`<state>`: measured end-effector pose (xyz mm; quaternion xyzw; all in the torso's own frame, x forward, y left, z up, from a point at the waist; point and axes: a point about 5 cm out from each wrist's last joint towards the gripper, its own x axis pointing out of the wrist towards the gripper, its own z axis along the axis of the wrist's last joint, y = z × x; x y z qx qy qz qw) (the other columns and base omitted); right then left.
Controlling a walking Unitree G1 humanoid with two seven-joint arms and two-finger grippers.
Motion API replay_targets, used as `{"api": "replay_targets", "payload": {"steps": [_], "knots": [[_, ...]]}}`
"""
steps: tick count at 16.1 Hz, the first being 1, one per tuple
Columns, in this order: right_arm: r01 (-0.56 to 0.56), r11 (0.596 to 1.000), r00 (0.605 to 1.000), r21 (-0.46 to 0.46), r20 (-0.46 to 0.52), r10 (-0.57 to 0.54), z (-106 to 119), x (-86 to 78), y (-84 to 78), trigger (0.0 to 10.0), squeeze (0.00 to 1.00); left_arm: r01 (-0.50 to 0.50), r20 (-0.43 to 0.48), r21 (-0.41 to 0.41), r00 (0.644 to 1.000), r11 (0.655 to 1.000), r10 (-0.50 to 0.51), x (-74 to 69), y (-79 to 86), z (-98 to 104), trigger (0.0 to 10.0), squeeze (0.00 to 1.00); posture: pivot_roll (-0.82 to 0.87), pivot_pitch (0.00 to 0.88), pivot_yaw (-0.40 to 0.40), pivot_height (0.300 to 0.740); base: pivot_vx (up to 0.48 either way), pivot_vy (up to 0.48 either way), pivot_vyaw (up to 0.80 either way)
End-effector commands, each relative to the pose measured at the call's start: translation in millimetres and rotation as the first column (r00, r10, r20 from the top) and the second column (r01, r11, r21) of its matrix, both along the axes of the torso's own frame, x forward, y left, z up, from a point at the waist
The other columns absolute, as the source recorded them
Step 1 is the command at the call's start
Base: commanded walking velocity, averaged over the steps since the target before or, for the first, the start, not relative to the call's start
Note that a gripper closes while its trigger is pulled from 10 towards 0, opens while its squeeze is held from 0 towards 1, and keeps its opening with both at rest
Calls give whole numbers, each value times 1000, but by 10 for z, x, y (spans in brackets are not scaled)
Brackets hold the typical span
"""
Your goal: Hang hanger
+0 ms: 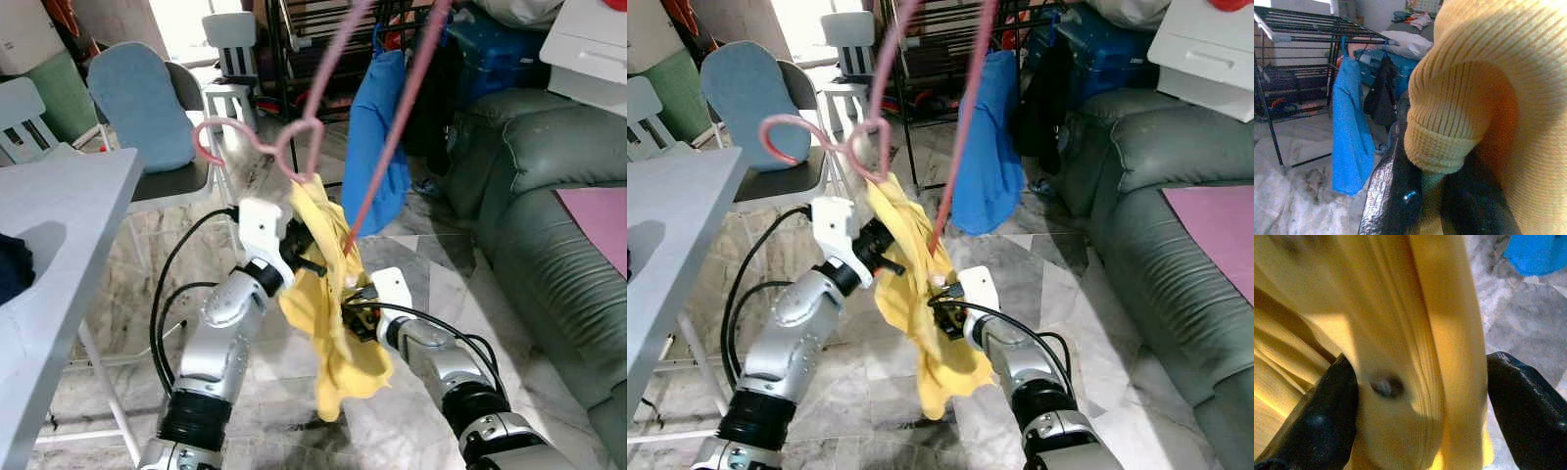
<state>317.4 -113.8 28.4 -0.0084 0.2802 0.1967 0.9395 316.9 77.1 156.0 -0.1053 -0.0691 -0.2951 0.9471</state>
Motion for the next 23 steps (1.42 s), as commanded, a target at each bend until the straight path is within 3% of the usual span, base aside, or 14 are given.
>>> {"api": "replay_targets", "payload": {"steps": [1, 4, 6, 9, 11, 14, 18, 22, 23], "knots": [[29, 1000, 999, 9, -19, -29, -45, -19, -19, 0, 0, -13, 74, -34, 997, 999, 15, 28, 58, 259, 10000, 0, -149, 0, 80, 740, 0, 0, 0], [64, 998, 998, 2, -21, -64, -80, -42, -120, 0, 0, -25, 70, -33, 997, 999, 27, 37, 118, 308, 10000, 0, -149, 0, 79, 740, 0, 0, 0], [107, 994, 994, -6, -21, -107, -101, -58, -277, 0, 0, -50, 61, -22, 997, 999, 51, 60, 205, 326, 10000, 0, -152, 0, 77, 740, 0, 0, 0], [218, 976, 976, -28, 11, -218, -31, -29, -662, 0, 0, -88, 51, 11, 995, 996, 88, 93, 344, 309, 10000, 0, -163, 0, 74, 740, 0, 0, 0], [298, 954, 954, -38, 50, -296, 88, 28, -924, 0, 0, -103, 48, 56, 994, 993, 101, 109, 434, 249, 10000, 0, -172, 0, 76, 740, 0, 0, 0], [388, 921, 914, -28, 137, -381, 339, 165, -1145, 0, 0, -61, 27, 186, 998, 981, 57, 45, 543, 16, 10000, 0, -183, 0, 76, 740, 0, 0, 0], [446, 894, 858, 35, 269, -438, 823, 437, -1226, 0, 0, 149, -105, 425, 988, 893, -115, -258, 737, -555, 10000, 0, -183, 0, 69, 740, 0, 0, 0], [455, 885, 816, 99, 353, -458, 1174, 613, -1177, 0, 0, 304, -224, 535, 951, 788, -215, -352, 847, -835, 9686, 0, -190, 0, 60, 740, 0, 0, 0], [454, 885, 812, 103, 360, -459, 1201, 623, -1174, 0, 0, 318, -248, 536, 945, 782, -214, -345, 851, -874, 9804, 0, -192, 0, 61, 740, 0, 0, 0]]}}
